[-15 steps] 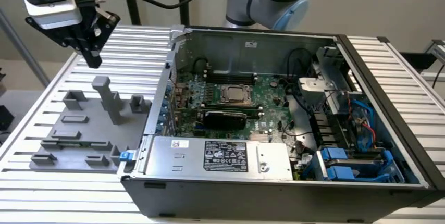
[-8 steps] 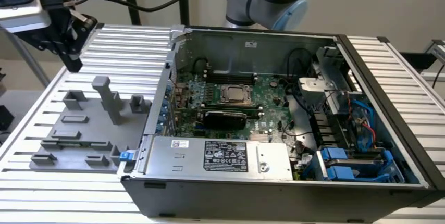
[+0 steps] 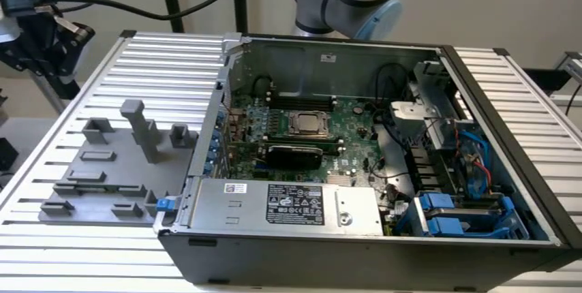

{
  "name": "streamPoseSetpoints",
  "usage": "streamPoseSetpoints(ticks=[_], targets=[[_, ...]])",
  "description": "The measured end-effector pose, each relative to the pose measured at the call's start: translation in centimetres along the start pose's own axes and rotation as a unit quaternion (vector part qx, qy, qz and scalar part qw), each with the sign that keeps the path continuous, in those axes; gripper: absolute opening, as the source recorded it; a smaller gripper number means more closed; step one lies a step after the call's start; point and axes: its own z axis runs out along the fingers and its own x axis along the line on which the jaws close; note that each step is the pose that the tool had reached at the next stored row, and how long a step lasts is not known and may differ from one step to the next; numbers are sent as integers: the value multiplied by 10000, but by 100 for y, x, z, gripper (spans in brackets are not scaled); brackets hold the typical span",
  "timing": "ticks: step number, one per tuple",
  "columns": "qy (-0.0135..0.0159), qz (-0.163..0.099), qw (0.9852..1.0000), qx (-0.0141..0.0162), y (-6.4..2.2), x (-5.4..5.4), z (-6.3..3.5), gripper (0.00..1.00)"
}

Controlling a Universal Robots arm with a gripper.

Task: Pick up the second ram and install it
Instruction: 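Reach for the second ram, then pick up the second ram and move it above second insertion slot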

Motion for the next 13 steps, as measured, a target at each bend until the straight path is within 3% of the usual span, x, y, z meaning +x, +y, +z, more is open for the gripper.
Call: streamPoseSetpoints(ticks=[13], targets=[[2, 0, 10000, 1, 0, 2, -1, 11]])
